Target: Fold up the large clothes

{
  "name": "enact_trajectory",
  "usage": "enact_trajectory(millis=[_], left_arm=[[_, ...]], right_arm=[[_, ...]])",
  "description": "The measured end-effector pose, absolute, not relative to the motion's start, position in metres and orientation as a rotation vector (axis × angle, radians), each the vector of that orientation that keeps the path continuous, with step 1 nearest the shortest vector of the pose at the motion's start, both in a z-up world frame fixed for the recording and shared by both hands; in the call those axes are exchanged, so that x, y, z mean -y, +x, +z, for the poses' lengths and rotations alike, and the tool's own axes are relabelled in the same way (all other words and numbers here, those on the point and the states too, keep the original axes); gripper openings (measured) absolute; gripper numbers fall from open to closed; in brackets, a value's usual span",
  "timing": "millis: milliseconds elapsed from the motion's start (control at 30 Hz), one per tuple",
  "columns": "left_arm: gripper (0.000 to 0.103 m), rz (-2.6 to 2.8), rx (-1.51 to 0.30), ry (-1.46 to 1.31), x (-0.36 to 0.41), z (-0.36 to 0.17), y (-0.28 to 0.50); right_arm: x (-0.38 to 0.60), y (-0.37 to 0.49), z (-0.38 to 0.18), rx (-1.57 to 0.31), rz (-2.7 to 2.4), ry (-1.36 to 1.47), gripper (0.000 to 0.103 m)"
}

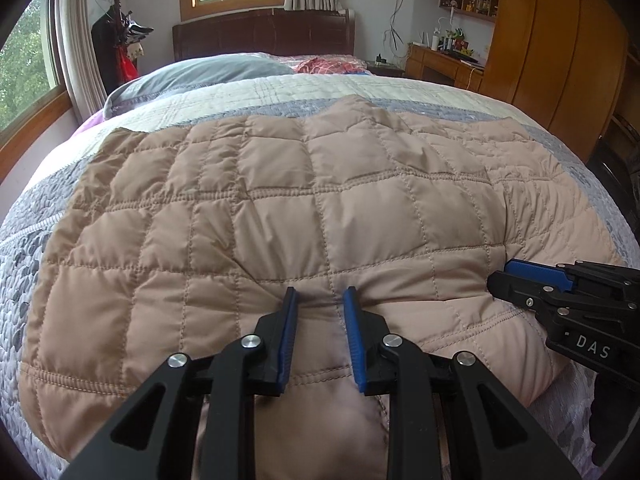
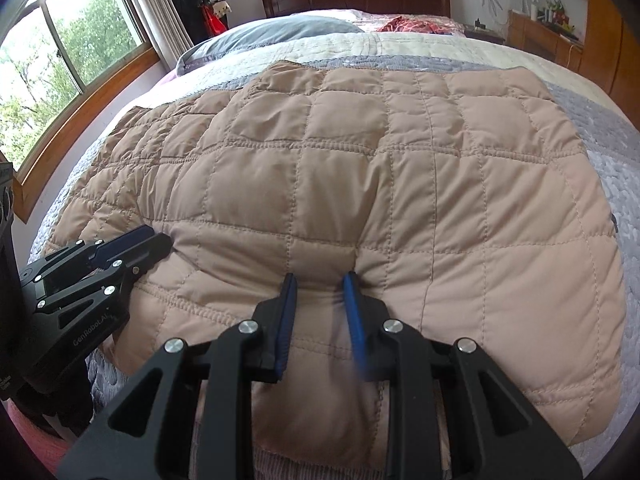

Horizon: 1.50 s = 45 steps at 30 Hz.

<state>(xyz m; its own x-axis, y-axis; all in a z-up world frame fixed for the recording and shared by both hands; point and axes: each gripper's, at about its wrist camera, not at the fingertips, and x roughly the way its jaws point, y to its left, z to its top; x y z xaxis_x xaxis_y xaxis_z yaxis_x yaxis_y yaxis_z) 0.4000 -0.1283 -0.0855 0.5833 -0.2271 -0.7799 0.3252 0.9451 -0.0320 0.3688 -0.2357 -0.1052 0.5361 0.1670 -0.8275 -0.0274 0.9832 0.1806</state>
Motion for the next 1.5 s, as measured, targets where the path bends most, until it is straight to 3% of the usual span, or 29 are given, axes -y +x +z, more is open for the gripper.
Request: enact_trajectory(millis=[267, 333, 367, 400, 433, 500, 633, 800, 933, 1033, 1100, 1167, 1233, 1300, 1333, 1400, 1500], left_arm=[[0.024, -0.34, -0.944, 0.092, 0.122, -0.075, 0.405], [0.025, -0.365, -0.965, 0.077, 0.112, -0.063, 0.403], [0.032, -0.367, -0.95, 0.076, 0.103, -0.054, 0.4], [0.042, -0.355, -0.929, 0.076, 0.091, -0.045, 0.399], [0.046, -0.34, -0.917, 0.072, 0.081, -0.039, 0.399], [0.049, -0.31, -0.906, 0.05, 0.053, -0.028, 0.404], [0.057, -0.211, -0.958, -0.062, -0.021, -0.028, 0.434], [0.059, -0.246, -1.071, -0.268, -0.081, -0.058, 0.469], [0.063, -0.385, -1.136, -0.366, -0.079, -0.083, 0.486], [0.068, -0.458, -1.17, -0.429, -0.071, -0.099, 0.499], [0.08, -0.478, -1.179, -0.439, -0.067, -0.105, 0.506], [0.082, -0.488, -1.185, -0.416, -0.058, -0.105, 0.512], [0.08, -0.482, -1.196, -0.382, -0.046, -0.103, 0.515], [0.059, -0.468, -1.202, -0.35, -0.037, -0.102, 0.512], [0.054, -0.453, -1.202, -0.342, -0.033, -0.1, 0.511], [0.032, -0.443, -1.19, -0.35, -0.028, -0.092, 0.504], [0.017, -0.449, -1.153, -0.359, -0.023, -0.074, 0.495]], right_arm=[[0.248, 0.368, -0.093, -1.014, 0.179, 0.208, 0.027], [0.261, 0.359, -0.08, -0.982, 0.218, 0.226, 0.038], [0.271, 0.351, -0.069, -0.941, 0.21, 0.218, 0.044], [0.279, 0.347, -0.062, -0.915, 0.2, 0.215, 0.057], [0.29, 0.342, -0.055, -0.893, 0.196, 0.22, 0.065], [0.321, 0.337, -0.045, -0.874, 0.184, 0.264, 0.068], [0.385, 0.34, -0.051, -0.919, 0.093, 0.353, 0.085], [0.433, 0.36, -0.093, -1.038, 0.17, 0.57, 0.086], [0.445, 0.376, -0.115, -1.055, 0.238, 0.686, 0.09], [0.448, 0.383, -0.116, -1.033, 0.256, 0.697, 0.091], [0.443, 0.391, -0.116, -1.042, 0.265, 0.686, 0.091], [0.437, 0.396, -0.112, -1.047, 0.256, 0.644, 0.085], [0.429, 0.4, -0.111, -1.056, 0.278, 0.638, 0.057], [0.425, 0.4, -0.106, -1.045, 0.295, 0.643, 0.042], [0.425, 0.398, -0.103, -1.037, 0.296, 0.636, 0.033], [0.423, 0.391, -0.092, -1.009, 0.31, 0.637, 0.024], [0.419, 0.377, -0.068, -0.964, 0.338, 0.63, 0.018]])
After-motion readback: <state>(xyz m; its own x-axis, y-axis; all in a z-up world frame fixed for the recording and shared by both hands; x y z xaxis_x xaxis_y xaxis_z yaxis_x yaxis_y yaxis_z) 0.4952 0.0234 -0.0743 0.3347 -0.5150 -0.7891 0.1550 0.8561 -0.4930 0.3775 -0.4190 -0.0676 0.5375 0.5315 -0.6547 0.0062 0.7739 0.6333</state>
